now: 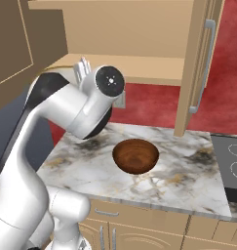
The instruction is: Open the cabinet. Pick the bowls from the counter and place them in the cabinet. Then close the cabinet.
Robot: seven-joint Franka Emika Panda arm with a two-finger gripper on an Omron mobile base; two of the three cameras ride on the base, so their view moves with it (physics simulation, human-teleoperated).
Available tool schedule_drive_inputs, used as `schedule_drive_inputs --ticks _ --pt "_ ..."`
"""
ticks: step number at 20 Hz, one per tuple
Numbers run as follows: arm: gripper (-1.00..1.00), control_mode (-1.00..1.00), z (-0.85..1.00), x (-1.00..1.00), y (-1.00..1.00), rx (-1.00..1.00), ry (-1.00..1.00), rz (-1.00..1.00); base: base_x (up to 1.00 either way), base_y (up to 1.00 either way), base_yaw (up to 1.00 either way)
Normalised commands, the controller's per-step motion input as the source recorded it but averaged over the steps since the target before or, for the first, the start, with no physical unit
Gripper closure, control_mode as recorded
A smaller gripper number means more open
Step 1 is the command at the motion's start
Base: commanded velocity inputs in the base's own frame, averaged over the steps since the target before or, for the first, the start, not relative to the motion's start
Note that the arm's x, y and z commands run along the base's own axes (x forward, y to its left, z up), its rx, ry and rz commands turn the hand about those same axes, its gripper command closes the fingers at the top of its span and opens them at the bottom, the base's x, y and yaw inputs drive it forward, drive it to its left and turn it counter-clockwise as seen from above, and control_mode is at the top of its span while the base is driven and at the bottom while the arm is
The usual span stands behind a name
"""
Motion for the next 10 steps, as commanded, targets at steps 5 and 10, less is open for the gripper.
schedule_drive_inputs --ticks 5,10 --pt "1.0 -1.0 0.24 0.2 0.0 0.0 -0.01 -0.04 0.0 0.0 0.0" --pt "1.0 -1.0 0.13 0.28 0.0 0.0 0.0 -0.05 0.0 0.0 0.0"
